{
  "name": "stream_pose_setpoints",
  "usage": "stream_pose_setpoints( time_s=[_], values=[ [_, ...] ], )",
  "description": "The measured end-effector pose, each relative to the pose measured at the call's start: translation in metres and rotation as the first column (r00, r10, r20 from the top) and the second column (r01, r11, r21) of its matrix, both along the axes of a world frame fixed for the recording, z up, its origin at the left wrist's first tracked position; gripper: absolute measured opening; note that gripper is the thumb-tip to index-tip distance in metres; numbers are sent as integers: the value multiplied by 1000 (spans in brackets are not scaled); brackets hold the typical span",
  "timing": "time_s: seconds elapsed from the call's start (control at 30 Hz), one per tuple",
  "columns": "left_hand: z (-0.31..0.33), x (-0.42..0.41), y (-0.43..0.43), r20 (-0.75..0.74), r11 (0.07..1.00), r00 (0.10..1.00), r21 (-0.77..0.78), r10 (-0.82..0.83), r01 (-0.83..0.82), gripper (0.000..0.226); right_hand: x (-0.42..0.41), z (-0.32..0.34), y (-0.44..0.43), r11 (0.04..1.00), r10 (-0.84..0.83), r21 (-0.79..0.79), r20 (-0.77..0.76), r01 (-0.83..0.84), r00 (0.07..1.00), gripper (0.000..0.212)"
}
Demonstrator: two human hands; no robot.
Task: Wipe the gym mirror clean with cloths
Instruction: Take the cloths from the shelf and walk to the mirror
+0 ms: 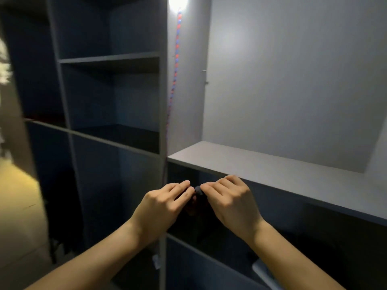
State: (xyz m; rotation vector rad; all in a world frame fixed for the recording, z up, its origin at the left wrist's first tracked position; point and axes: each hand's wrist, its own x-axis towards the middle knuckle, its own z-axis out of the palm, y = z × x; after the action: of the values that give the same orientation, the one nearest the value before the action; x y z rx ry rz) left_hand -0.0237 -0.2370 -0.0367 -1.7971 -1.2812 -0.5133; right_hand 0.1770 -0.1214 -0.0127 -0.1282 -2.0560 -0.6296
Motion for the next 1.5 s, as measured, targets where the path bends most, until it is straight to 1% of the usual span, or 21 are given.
stream_pose_setpoints(
  time_s=[0.1,0.17,0.27,0.33,0.43,0.5,0.57,0.67,0.73,0.93,1.03,1.1,1.17,1.23,1.3,1.4,1.5],
  values=[
    [-22,-27,-74,20,991,991,-12,132,-132,35,-46,-16,-41,982,183,-56,43,-181,982,22],
    [-35,-40,-134,21,972,972,-33,234,-233,31,-82,-30,-80,947,309,-120,69,-299,949,26],
    [-56,-58,-230,-2,919,920,-48,391,-391,24,-138,-51,-156,843,520,-234,127,-484,845,35],
    [-70,-72,-297,21,864,865,-73,501,-499,19,-177,-66,-213,763,633,-292,149,-577,760,30],
    [-91,-98,-403,67,771,768,-61,637,-634,13,-235,-82,-308,660,740,-369,173,-654,650,26],
    [-98,-116,-473,97,715,710,-42,698,-698,16,-273,-89,-373,579,808,-410,169,-705,565,28],
    [-104,-134,-544,91,650,645,-42,759,-759,16,-311,-95,-441,494,865,-458,167,-739,474,25],
    [-109,-164,-649,100,548,541,-81,835,-832,26,-364,-103,-544,391,916,-559,156,-731,370,18],
    [-111,-180,-712,122,492,479,-108,869,-864,29,-396,-107,-612,324,941,-612,129,-721,314,20],
    [-113,-229,-869,208,336,298,-185,932,-923,31,-480,-109,-782,147,986,-702,54,-696,155,18],
    [-119,-262,-930,278,297,235,-210,932,-931,27,-526,-114,-847,80,997,-726,43,-683,71,17],
    [-124,-287,-967,349,283,194,-225,917,-932,26,-562,-119,-887,44,999,-746,30,-665,33,16],
    [-128,-317,-1005,458,264,129,-246,880,-932,24,-603,-126,-925,11,1000,-780,4,-626,12,14],
    [-130,-352,-1043,601,241,43,-253,798,-937,26,-651,-131,-963,-30,999,-835,-36,-549,0,14],
    [-128,-394,-1079,697,223,-19,-254,717,-941,28,-703,-131,-1001,-87,995,-862,-99,-499,-2,10],
    [-117,-460,-1133,730,155,-95,-267,677,-951,25,-779,-116,-1056,-139,989,-861,-141,-489,-34,7],
    [-107,-522,-1182,735,106,-159,-300,659,-948,24,-845,-98,-1109,-109,994,-866,-98,-488,-48,8]
  ],
)
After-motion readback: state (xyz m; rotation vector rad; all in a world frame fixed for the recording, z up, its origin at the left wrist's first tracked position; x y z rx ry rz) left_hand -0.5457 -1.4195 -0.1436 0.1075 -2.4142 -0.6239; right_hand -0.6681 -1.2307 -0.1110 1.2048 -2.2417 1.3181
